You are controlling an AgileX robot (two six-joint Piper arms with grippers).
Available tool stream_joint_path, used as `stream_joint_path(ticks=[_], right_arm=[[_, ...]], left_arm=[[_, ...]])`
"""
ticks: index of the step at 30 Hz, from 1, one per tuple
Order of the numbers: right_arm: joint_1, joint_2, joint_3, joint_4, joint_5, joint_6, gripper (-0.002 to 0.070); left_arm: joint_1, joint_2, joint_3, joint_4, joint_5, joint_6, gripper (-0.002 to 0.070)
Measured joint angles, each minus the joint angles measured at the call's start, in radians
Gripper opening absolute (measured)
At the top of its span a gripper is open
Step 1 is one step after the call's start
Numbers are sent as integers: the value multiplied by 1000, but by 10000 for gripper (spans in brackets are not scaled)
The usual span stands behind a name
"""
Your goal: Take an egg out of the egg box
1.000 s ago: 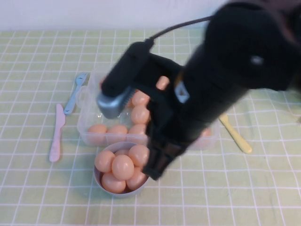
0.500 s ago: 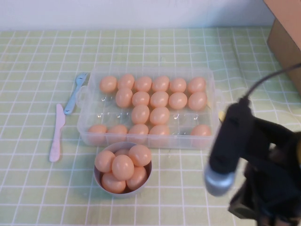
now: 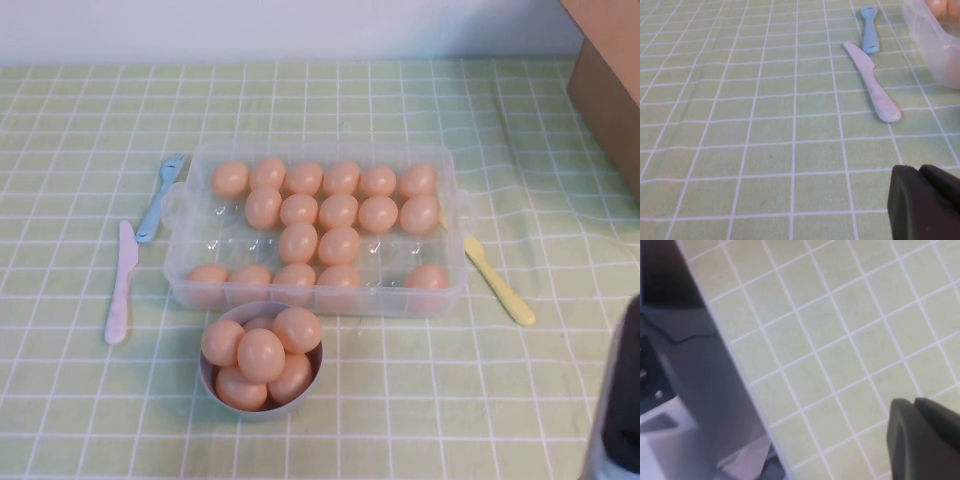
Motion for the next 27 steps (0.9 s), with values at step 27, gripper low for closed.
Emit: stream_joint_path(ticks=[27], right_arm=[[-834,-805,998,189,-1171,0,-17]], left_arm=[[0,0,0,0,0,0,-5]])
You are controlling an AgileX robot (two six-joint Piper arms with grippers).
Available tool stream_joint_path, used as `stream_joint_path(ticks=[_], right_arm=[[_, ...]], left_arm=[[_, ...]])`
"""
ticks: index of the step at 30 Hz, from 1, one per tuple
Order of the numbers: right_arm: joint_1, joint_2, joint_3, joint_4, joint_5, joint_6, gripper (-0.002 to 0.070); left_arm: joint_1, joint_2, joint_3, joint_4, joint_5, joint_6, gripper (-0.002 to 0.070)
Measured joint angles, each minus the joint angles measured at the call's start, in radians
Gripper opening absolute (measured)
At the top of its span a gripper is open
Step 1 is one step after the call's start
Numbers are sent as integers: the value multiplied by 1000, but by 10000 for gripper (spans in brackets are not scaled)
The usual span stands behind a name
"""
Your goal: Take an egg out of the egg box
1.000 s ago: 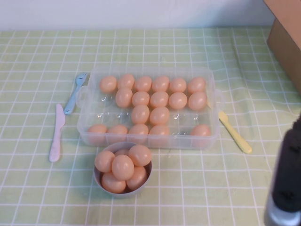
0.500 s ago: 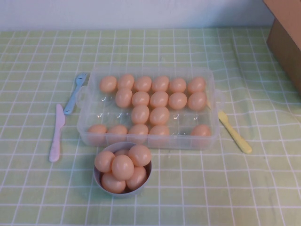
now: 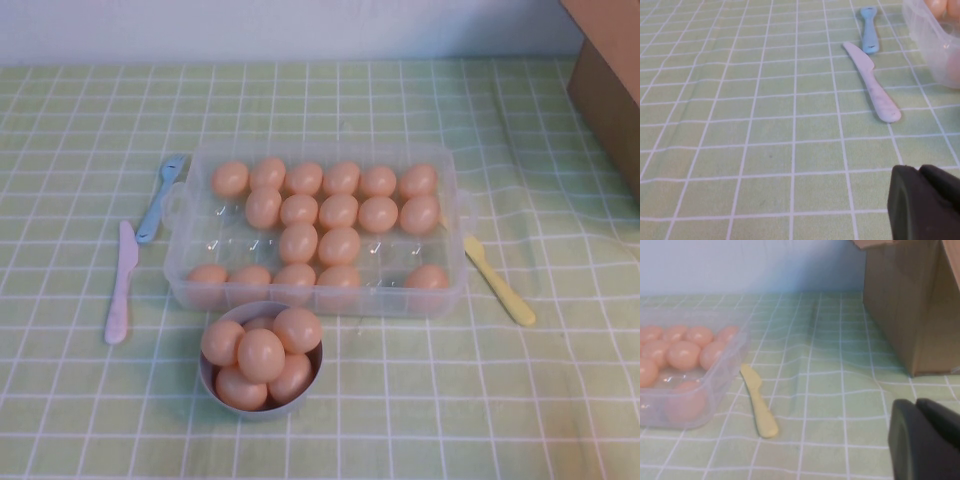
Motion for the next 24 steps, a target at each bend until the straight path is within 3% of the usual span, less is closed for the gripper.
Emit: stream_joint_path(ticks=[8,24], right_arm=[[-46,-152,0,-15,95,0,-17],[-69,-157,0,-38,214,-2,-17]], left_arm=[[0,0,0,0,0,0,-5],[0,0,0,0,0,5,-5]])
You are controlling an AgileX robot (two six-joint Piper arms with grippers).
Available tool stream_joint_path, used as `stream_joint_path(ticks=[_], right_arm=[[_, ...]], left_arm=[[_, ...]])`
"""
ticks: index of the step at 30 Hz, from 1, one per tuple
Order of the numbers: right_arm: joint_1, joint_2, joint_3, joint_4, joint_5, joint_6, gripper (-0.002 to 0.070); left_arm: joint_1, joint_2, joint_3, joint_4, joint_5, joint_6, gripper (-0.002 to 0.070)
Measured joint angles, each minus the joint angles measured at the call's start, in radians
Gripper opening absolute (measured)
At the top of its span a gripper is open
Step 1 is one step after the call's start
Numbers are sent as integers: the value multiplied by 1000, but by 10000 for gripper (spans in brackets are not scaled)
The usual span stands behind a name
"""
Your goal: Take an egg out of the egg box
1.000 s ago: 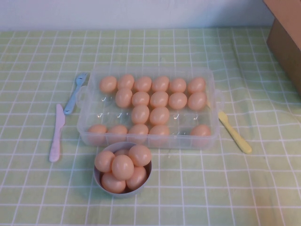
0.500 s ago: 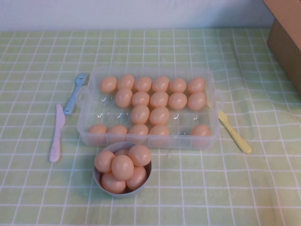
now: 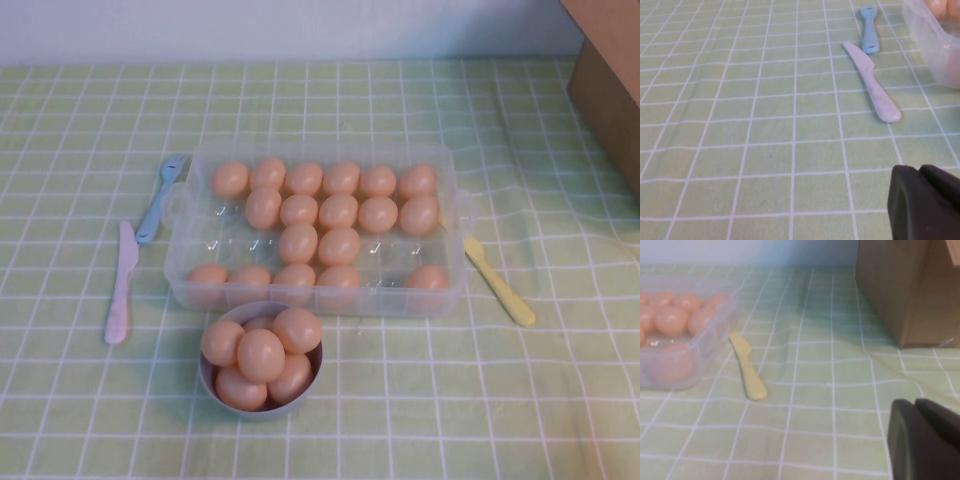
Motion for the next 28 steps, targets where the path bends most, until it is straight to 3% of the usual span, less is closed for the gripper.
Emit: stream_joint_path(ticks=[10,28], right_arm=[[0,0,0,-67,101,2,-17],[0,0,0,-70,110,2,-17]], left_arm=[[0,0,0,0,0,-5,-5],[0,0,0,0,0,0,-5]])
